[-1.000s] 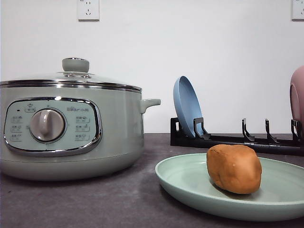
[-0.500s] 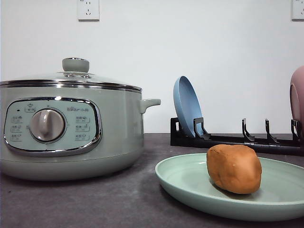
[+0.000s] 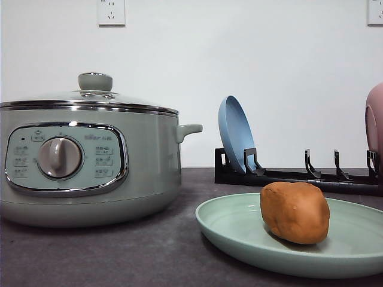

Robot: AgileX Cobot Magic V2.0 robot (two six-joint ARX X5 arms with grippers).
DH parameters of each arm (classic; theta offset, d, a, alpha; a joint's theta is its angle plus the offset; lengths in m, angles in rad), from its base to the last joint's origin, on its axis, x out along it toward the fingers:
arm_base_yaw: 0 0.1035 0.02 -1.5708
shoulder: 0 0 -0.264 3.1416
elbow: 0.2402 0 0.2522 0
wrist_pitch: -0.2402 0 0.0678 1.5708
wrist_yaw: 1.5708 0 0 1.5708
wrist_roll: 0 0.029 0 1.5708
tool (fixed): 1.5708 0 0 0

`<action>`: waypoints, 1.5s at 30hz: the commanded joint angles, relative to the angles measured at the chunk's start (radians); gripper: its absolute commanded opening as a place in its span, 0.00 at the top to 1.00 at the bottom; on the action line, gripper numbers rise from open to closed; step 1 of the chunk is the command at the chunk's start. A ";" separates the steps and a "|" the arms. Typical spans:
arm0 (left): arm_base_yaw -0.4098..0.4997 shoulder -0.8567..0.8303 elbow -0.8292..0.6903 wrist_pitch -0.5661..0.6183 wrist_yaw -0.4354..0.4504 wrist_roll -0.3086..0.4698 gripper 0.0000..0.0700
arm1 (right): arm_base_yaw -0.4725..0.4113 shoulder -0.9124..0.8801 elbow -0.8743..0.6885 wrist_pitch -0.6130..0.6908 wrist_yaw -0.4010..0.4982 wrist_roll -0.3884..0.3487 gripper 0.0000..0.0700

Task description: Transfer potato from steamer to green plate

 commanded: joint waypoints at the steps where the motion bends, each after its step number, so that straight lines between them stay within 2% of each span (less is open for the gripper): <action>1: 0.003 -0.003 -0.014 -0.021 -0.001 -0.002 0.98 | -0.002 -0.003 -0.005 0.000 0.001 -0.003 1.00; 45: 0.003 -0.003 -0.014 -0.021 -0.001 -0.002 0.98 | -0.002 -0.003 -0.005 0.001 0.001 -0.003 1.00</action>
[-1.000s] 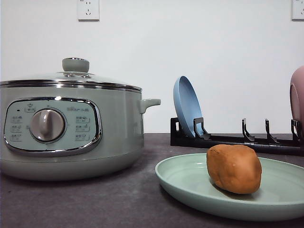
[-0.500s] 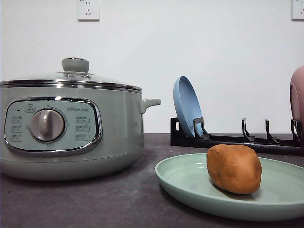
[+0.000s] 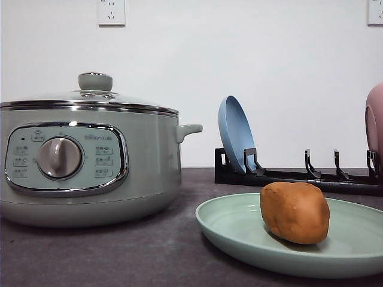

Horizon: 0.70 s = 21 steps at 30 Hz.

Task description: Transfer potato from steamer to green plate

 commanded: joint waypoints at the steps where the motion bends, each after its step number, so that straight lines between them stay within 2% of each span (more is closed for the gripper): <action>1: 0.003 -0.002 -0.014 -0.021 -0.001 -0.002 0.98 | -0.002 -0.003 -0.005 0.001 0.001 -0.003 1.00; 21: 0.003 -0.002 -0.014 -0.021 -0.001 -0.002 0.98 | -0.002 -0.003 -0.005 0.000 0.001 -0.003 1.00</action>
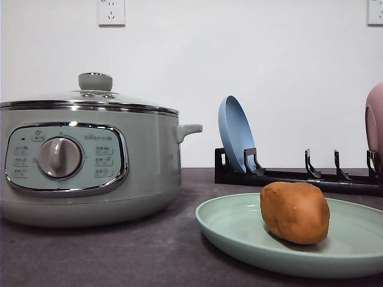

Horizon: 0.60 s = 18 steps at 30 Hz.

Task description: Transfer potato from steamer to green plate

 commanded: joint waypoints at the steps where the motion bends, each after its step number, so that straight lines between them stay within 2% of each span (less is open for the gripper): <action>1: 0.003 -0.003 -0.014 -0.021 -0.001 -0.003 0.98 | -0.002 -0.003 -0.005 0.001 0.001 -0.003 1.00; 18: 0.003 -0.003 -0.014 -0.021 -0.001 -0.003 0.98 | -0.002 -0.003 -0.005 0.001 0.001 -0.003 1.00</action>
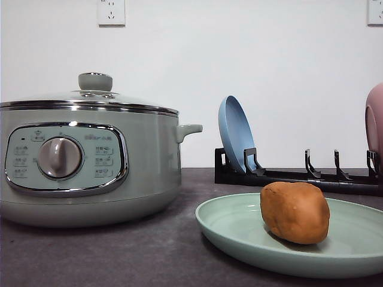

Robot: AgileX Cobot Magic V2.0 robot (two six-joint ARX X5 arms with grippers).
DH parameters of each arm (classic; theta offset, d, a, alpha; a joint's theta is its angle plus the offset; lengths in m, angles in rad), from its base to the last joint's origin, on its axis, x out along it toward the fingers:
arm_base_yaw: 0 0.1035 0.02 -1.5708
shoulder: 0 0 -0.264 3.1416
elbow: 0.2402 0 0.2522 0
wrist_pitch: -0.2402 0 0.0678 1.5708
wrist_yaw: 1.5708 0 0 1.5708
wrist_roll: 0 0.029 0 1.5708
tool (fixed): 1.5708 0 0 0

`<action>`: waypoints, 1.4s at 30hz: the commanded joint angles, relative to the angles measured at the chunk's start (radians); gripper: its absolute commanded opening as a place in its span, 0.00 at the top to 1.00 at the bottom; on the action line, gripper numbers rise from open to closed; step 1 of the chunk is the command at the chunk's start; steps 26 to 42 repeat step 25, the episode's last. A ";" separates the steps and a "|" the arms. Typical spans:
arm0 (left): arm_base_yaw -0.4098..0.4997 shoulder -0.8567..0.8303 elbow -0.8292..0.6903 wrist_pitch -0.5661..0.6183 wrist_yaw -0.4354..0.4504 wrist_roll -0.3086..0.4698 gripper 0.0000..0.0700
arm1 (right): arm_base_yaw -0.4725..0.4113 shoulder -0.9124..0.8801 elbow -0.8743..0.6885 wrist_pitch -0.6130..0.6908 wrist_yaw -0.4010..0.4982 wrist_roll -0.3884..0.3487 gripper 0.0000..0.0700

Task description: Transfer potato from steamer to green plate

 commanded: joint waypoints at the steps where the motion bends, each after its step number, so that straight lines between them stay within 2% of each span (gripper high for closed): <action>1: 0.003 -0.003 -0.014 -0.021 -0.001 -0.002 0.98 | -0.002 -0.003 -0.005 0.001 0.001 -0.003 1.00; 42: 0.003 -0.003 -0.014 -0.021 -0.001 -0.002 0.98 | -0.002 -0.003 -0.005 0.000 0.000 -0.003 1.00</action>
